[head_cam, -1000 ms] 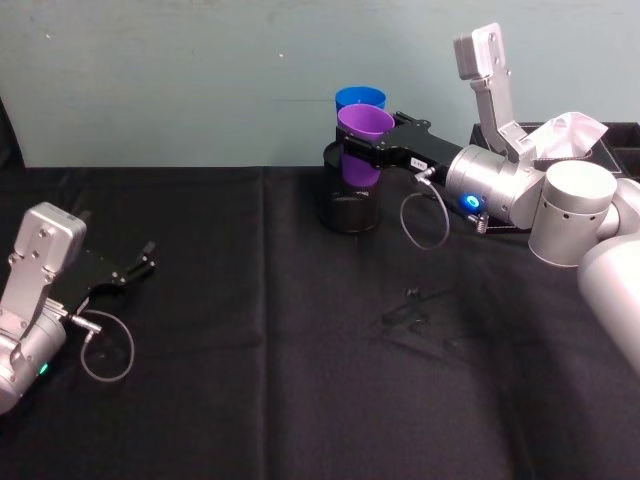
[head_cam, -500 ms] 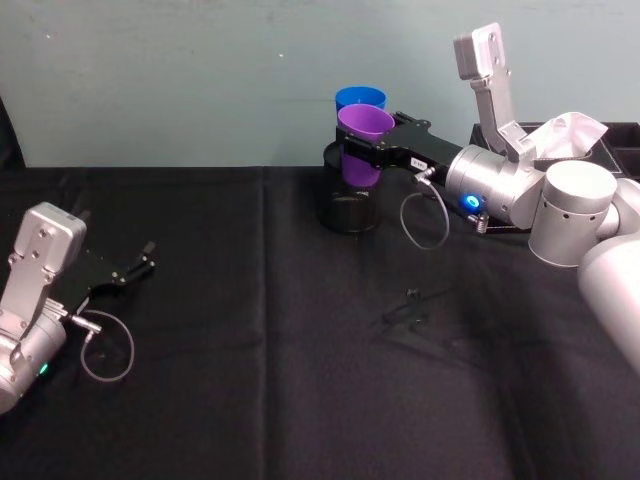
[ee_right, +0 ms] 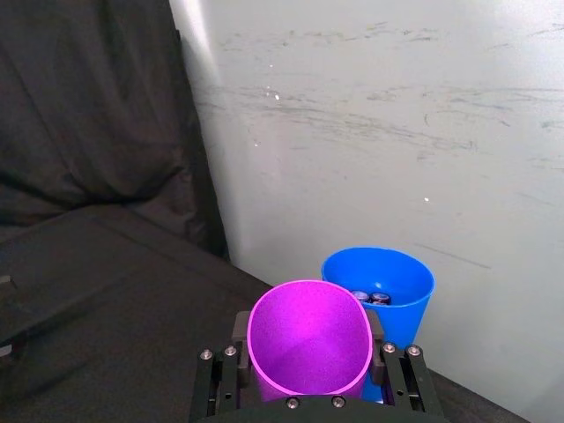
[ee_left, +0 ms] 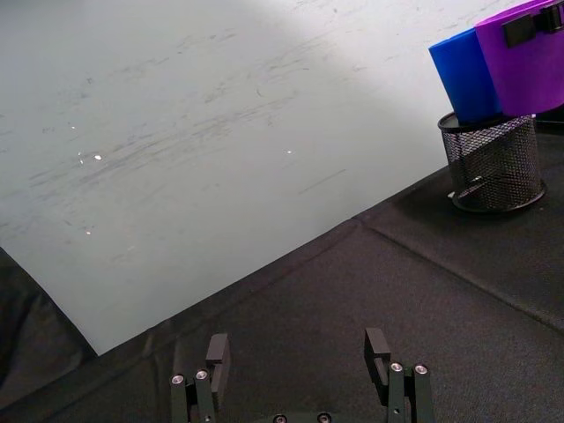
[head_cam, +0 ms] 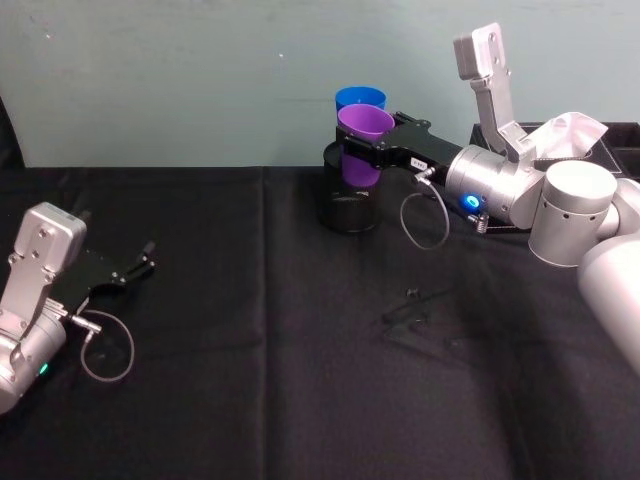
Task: Pick up one cup with a gripper and tap it against the other cup.
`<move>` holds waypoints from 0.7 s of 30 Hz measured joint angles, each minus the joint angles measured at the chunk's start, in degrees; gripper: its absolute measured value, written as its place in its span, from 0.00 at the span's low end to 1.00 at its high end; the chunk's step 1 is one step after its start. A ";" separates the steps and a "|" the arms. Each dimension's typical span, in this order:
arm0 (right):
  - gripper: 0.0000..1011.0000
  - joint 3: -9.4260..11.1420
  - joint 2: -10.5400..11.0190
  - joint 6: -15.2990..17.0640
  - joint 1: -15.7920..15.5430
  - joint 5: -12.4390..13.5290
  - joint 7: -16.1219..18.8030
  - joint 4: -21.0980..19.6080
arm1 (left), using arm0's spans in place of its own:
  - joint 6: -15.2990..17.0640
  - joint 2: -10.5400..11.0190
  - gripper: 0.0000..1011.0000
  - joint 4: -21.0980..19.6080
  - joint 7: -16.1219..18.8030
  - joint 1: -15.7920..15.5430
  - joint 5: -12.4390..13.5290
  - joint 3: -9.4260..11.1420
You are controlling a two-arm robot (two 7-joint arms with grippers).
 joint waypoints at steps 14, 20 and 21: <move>0.72 0.00 0.00 0.00 0.00 0.00 0.00 0.00 | 0.00 0.00 0.99 0.00 0.00 0.00 0.00 0.00; 0.72 0.00 0.00 0.00 0.00 0.00 0.00 0.00 | 0.00 0.00 0.99 0.00 0.00 0.00 0.00 0.00; 0.72 0.00 0.00 0.00 0.00 0.00 0.00 0.00 | 0.00 0.00 0.99 0.00 0.00 0.00 0.00 0.00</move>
